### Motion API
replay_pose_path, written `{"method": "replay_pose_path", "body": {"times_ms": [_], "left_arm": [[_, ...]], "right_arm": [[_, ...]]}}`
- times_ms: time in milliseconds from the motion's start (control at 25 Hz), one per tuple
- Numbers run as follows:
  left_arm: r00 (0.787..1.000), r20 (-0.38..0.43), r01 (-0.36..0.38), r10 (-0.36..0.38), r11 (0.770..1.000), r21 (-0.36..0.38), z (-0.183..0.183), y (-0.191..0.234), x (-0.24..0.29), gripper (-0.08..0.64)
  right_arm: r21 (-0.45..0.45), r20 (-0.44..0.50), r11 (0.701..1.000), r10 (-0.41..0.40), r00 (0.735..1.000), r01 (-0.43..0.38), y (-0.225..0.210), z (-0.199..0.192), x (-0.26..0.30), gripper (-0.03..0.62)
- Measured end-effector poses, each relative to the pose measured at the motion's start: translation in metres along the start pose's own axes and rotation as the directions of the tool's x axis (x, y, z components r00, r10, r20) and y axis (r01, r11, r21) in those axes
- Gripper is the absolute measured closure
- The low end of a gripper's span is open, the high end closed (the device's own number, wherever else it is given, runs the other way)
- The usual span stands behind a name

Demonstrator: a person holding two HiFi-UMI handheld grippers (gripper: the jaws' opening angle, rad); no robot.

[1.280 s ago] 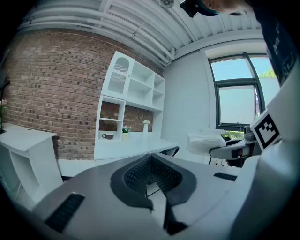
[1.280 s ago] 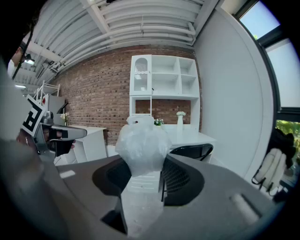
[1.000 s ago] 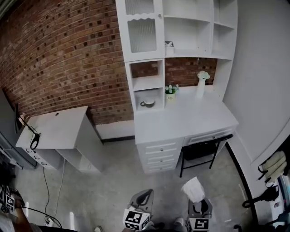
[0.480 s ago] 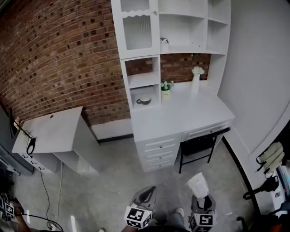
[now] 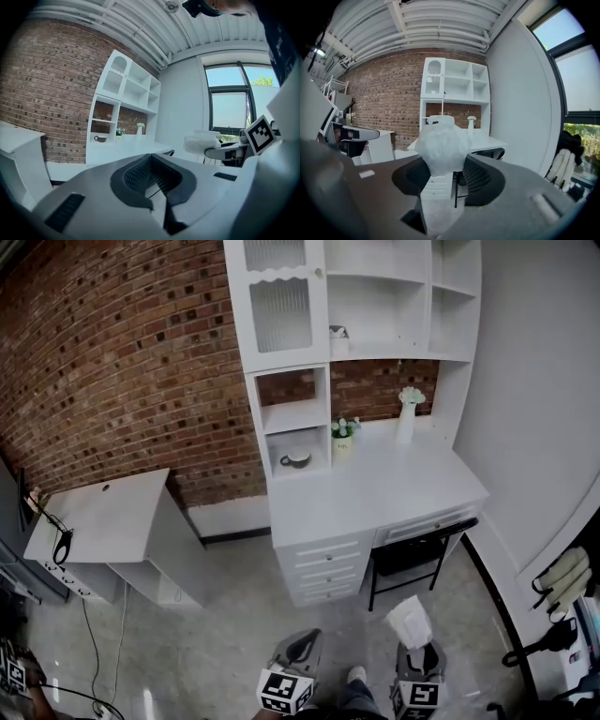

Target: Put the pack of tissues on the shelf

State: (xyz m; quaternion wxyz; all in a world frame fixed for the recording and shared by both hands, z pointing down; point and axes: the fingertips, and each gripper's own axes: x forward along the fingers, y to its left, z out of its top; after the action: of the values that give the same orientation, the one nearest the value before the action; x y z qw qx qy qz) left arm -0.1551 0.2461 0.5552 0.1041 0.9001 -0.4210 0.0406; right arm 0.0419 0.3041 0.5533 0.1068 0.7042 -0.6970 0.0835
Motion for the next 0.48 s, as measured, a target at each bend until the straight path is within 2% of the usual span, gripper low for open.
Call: {"method": "replay_pose_path", "body": {"times_ms": [240,480], "left_arm": [[1.0,0.003,-0.012,0.012,1.0,0.01,0.009,0.003,0.041,0.549],[1.0,0.016,0.005,-0.004,0.999,-0.051,0.021,-0.001,0.089,0.549]], "right_arm": [[-0.048,0.013,0.999,0.0,1.0,0.0,-0.029,0.018,0.04,0.394],[-0.068,0.003,0.997,0.019,1.0,-0.019,-0.057,0.029,0.08,0.394]]}}
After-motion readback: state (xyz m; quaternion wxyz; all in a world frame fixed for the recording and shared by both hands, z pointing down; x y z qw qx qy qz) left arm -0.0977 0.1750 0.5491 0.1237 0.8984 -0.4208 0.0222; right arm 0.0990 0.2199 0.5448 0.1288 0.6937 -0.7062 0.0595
